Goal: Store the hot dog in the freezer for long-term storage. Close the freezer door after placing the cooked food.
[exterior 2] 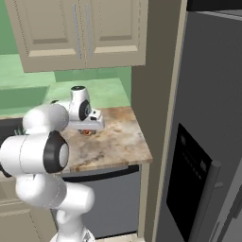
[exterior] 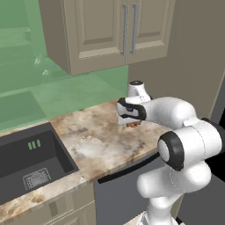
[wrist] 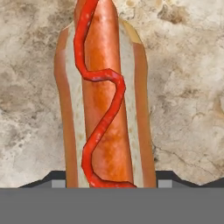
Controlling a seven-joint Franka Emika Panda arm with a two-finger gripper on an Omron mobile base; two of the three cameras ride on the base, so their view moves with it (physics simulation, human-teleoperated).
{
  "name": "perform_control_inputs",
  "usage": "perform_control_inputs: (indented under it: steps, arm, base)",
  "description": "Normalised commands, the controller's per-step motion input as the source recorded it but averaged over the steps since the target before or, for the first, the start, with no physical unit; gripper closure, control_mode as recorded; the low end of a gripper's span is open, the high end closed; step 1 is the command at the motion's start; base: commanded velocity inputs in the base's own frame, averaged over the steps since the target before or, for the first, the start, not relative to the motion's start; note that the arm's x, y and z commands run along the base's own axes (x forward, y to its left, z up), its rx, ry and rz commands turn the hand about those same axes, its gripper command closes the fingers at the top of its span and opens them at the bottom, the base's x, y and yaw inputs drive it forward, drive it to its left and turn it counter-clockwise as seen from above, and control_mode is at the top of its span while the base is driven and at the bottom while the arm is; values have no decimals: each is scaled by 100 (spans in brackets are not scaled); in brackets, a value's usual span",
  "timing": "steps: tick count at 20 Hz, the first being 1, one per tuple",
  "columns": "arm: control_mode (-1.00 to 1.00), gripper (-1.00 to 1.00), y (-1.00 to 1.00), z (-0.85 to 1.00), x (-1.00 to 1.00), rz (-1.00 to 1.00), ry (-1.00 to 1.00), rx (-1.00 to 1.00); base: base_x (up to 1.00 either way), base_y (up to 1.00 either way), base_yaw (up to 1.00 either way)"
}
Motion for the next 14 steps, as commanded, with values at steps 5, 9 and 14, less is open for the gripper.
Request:
perform_control_inputs:
  steps: [5,9,14]
  arm:
    - [-100,100,0,58,-74,-6,-8,0]
    - [-100,100,0,62,-60,-6,-9,0]
    - [-100,100,0,69,-48,-5,-5,0]
  base:
    - [0,0,0]
    - [0,0,0]
    - [0,0,0]
